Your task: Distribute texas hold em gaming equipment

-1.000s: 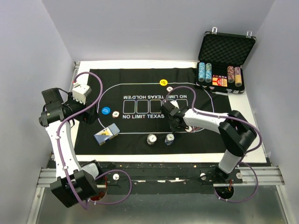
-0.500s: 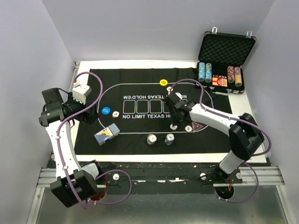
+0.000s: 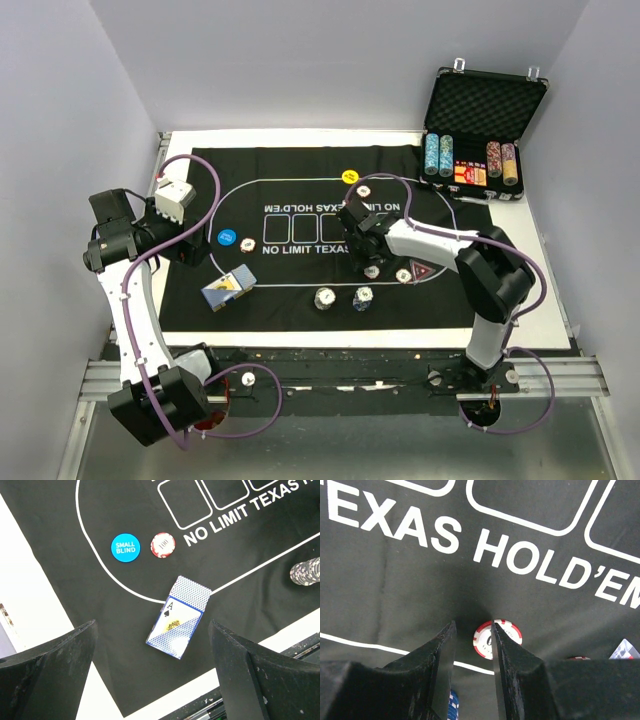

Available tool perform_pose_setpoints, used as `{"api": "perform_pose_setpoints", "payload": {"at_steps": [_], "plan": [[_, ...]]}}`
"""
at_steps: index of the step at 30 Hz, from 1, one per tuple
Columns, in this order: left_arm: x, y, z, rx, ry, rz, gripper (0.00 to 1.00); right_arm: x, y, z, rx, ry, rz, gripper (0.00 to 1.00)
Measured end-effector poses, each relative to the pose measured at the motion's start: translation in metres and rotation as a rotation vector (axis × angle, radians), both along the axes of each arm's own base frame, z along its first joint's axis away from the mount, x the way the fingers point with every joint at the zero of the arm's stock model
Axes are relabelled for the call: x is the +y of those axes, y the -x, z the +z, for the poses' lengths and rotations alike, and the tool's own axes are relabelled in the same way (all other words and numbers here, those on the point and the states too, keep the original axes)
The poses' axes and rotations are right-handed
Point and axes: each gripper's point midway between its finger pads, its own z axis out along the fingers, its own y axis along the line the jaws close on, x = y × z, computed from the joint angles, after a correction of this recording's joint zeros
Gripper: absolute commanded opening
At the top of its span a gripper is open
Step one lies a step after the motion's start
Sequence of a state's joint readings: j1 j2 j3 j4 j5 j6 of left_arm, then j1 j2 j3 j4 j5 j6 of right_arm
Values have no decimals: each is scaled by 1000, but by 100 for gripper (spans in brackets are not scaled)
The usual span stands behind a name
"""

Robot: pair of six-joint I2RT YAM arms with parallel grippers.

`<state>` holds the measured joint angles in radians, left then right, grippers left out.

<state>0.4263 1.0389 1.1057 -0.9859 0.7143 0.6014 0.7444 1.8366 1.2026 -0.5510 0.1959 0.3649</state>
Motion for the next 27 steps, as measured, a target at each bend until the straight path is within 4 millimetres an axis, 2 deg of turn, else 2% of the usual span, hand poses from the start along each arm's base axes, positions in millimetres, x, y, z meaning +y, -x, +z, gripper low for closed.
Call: {"api": "perform_pose_setpoints", "payload": {"at_steps": [8, 14, 27], "plan": [[0, 0, 0, 0, 0, 0, 99, -16, 3, -6, -20, 42, -49, 40], [0, 0, 0, 0, -1, 0, 99, -42, 20, -7, -22, 48, -133, 40], [0, 0, 0, 1, -2, 1, 99, -79, 44, -5, 1, 100, -230, 40]]}}
